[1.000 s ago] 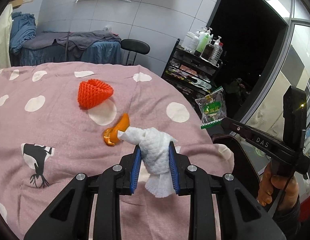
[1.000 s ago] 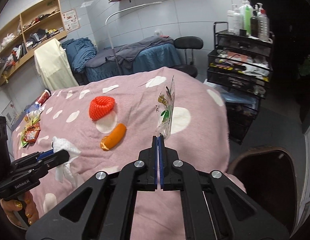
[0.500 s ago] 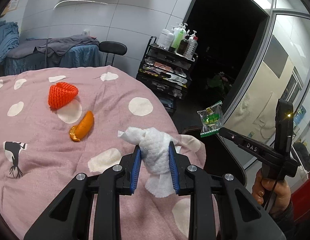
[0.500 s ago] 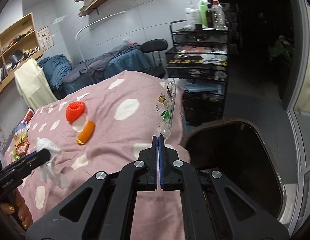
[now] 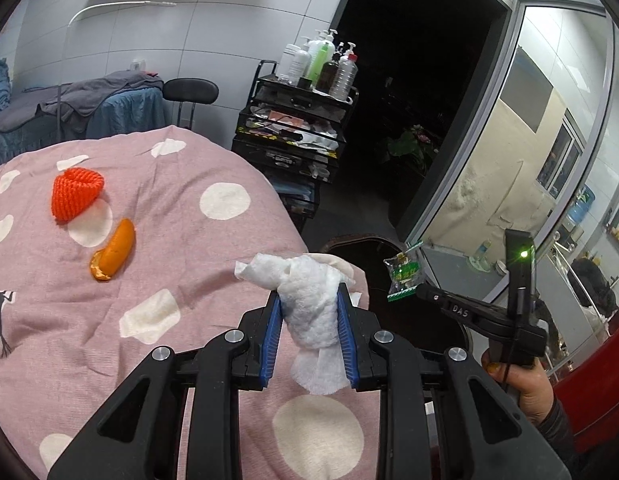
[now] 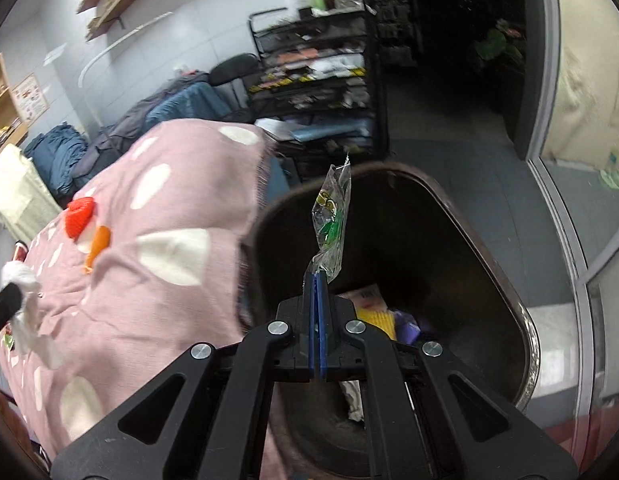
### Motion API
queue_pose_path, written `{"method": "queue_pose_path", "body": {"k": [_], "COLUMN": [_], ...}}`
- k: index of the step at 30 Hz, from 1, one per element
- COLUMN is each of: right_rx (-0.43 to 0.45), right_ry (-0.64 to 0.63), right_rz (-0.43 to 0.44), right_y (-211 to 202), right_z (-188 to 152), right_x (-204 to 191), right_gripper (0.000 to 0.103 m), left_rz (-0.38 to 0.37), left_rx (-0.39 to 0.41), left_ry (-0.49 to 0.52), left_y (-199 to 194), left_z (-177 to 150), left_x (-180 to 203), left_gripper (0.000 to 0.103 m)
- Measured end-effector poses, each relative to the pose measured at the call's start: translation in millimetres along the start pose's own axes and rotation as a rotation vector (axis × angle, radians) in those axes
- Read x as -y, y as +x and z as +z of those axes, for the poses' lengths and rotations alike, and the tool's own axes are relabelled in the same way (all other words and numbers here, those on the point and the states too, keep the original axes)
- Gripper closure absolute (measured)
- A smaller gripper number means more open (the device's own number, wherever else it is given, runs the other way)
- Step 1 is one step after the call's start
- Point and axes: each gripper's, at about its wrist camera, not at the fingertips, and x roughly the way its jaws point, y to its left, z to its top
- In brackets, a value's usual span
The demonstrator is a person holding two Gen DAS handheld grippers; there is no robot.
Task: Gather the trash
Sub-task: 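Carry the candy wrapper into the bin and open the right gripper, then move the white tissue over the bin and open the left gripper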
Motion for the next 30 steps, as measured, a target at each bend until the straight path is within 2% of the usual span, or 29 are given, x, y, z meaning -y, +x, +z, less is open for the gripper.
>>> {"method": "queue_pose_path", "body": {"k": [8, 10, 11, 13, 14, 15, 22, 27, 30], "right_rx": [-0.056, -0.072, -0.072, -0.049, -0.034, -0.01, 0.05, 0.093, 0.114], "right_ry": [0.075, 0.096, 0.103, 0.109, 0.11, 0.106, 0.13, 0.163, 0.188], "right_rz": [-0.03, -0.036, -0.036, -0.056, -0.063, -0.076, -0.089, -0.116, -0.132], "right_y": [24, 29, 30, 26, 25, 20, 7, -6, -13], "right_z": [-11, -12, -13, -15, -15, -15, -7, -2, 0], "right_x": [26, 31, 33, 35, 35, 35, 41, 48, 56], "right_gripper": [0.1, 0.096, 0.09, 0.062, 0.038, 0.03, 0.025, 0.016, 0.015], "left_rz": [-0.013, -0.013, -0.014, -0.017, -0.02, -0.024, -0.062, -0.118, -0.149], "left_rx": [-0.018, -0.023, -0.025, -0.029, -0.031, -0.035, -0.056, -0.089, -0.115], "left_ry": [0.032, 0.038, 0.041, 0.047, 0.049, 0.054, 0.09, 0.12, 0.137], "left_y": [7, 9, 10, 12, 12, 14, 27, 43, 56], "left_z": [-2, -2, -2, -2, -2, -2, 1, 4, 4], "left_x": [16, 18, 20, 22, 24, 25, 43, 62, 73], "left_gripper": [0.077, 0.077, 0.077, 0.077, 0.077, 0.077, 0.077, 0.077, 0.077]}}
